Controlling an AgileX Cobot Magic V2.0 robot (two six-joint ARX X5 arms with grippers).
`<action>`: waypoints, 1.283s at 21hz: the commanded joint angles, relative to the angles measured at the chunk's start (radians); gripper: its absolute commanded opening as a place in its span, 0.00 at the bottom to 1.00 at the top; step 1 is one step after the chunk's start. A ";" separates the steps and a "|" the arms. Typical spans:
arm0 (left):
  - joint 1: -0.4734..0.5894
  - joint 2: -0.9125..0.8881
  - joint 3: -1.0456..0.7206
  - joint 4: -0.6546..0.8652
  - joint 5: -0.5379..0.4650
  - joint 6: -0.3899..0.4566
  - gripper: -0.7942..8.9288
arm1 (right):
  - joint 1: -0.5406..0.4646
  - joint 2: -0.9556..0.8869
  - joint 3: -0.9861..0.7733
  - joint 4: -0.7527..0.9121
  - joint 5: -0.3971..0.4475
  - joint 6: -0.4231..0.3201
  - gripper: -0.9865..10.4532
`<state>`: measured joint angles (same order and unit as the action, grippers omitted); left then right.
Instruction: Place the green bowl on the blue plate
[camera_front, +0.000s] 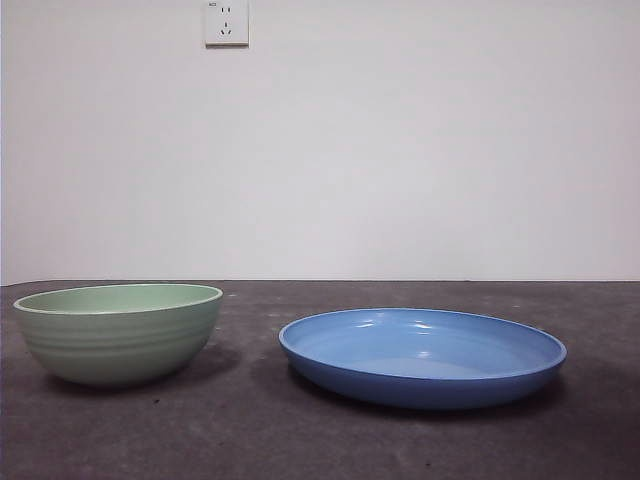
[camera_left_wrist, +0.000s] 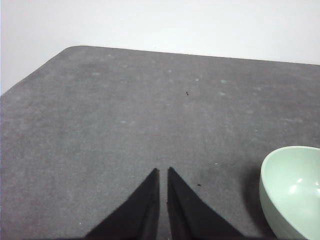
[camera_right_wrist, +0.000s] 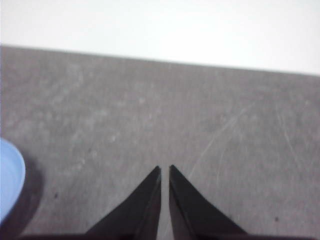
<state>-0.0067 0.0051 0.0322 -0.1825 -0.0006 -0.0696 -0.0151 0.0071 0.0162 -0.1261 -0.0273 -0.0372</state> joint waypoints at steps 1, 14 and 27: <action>0.002 -0.002 -0.020 -0.005 0.000 -0.003 0.11 | 0.000 -0.003 -0.005 0.050 -0.003 0.007 0.11; 0.002 -0.002 -0.020 -0.001 0.000 -0.052 0.11 | 0.000 -0.003 -0.004 0.201 -0.088 0.144 0.11; -0.002 0.050 0.050 -0.057 0.072 -0.304 0.10 | 0.003 0.045 0.045 0.164 -0.235 0.419 0.11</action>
<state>-0.0078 0.0494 0.0624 -0.2474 0.0605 -0.3107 -0.0139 0.0429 0.0364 0.0288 -0.2588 0.3050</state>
